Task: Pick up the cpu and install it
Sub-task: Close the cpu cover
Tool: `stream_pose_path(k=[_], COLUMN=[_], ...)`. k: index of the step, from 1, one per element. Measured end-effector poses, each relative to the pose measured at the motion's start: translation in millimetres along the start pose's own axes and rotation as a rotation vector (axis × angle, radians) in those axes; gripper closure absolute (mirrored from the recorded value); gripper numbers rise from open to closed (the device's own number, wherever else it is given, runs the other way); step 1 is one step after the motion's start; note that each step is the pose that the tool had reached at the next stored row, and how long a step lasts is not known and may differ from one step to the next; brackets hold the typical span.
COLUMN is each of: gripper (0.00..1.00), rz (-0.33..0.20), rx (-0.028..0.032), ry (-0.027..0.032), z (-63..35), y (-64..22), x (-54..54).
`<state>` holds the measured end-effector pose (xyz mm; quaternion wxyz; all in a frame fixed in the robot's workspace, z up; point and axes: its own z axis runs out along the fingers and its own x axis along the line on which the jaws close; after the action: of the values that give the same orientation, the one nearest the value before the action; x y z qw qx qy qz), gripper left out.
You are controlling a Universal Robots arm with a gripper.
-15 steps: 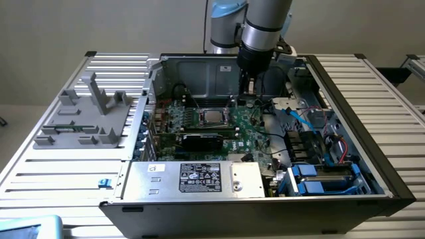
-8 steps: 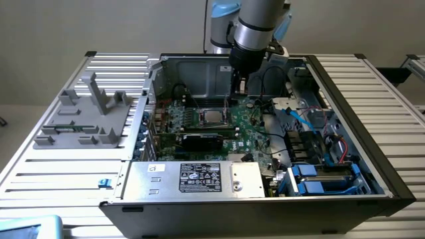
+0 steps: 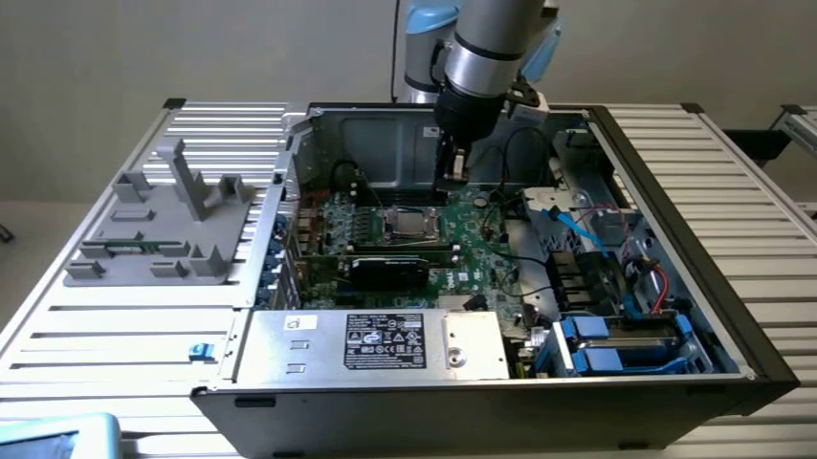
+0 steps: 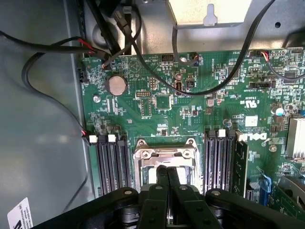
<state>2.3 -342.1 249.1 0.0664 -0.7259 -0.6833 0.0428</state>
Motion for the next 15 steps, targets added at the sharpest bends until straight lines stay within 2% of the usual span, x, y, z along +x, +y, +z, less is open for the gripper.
stream_pose_path(k=[3,6,12,15], gripper=[0.88,0.88,0.88,0.88], rz=[0.0,0.0,0.0,0.0], rx=[0.0,0.0,-0.0001,-0.0001], ry=[0.0001,0.0001,-0.0007,-0.0012], z=[1.0,4.0,17.4,24.3], y=[-5.3,-16.6,-40.6,-49.7], x=[-0.3,-1.1,-3.0,-3.8])
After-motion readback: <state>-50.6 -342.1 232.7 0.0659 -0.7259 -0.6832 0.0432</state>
